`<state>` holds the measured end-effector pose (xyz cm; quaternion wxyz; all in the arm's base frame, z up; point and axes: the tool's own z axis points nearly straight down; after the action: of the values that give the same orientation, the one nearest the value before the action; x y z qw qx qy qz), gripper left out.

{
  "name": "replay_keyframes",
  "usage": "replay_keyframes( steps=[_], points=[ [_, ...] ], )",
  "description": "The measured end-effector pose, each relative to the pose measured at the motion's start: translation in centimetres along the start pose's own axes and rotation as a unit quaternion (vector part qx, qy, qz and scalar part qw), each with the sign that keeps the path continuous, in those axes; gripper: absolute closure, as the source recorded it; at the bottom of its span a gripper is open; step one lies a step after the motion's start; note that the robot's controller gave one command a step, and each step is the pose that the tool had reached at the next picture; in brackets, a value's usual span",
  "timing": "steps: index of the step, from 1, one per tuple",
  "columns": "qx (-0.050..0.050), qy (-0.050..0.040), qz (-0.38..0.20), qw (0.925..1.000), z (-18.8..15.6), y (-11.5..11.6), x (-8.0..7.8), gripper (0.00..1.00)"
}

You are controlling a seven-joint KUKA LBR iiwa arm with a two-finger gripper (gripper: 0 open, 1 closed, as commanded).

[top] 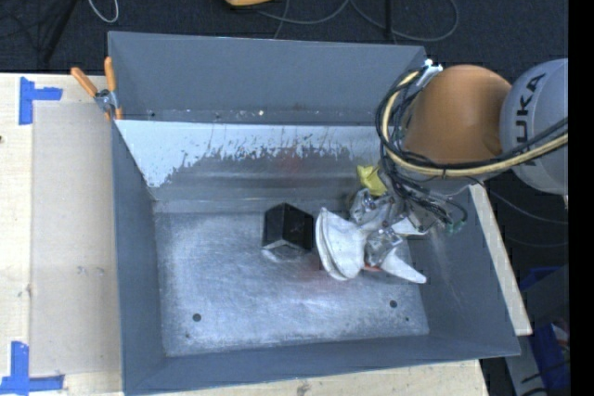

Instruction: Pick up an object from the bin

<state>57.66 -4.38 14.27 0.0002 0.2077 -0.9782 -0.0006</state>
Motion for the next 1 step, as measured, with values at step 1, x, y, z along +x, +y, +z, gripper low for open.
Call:
replay_keyframes(
  steps=[1],
  points=[
    [0.000, 0.0000, 0.000, 1.0000, 0.00, -0.01, 0.00, 1.00]
  ],
)
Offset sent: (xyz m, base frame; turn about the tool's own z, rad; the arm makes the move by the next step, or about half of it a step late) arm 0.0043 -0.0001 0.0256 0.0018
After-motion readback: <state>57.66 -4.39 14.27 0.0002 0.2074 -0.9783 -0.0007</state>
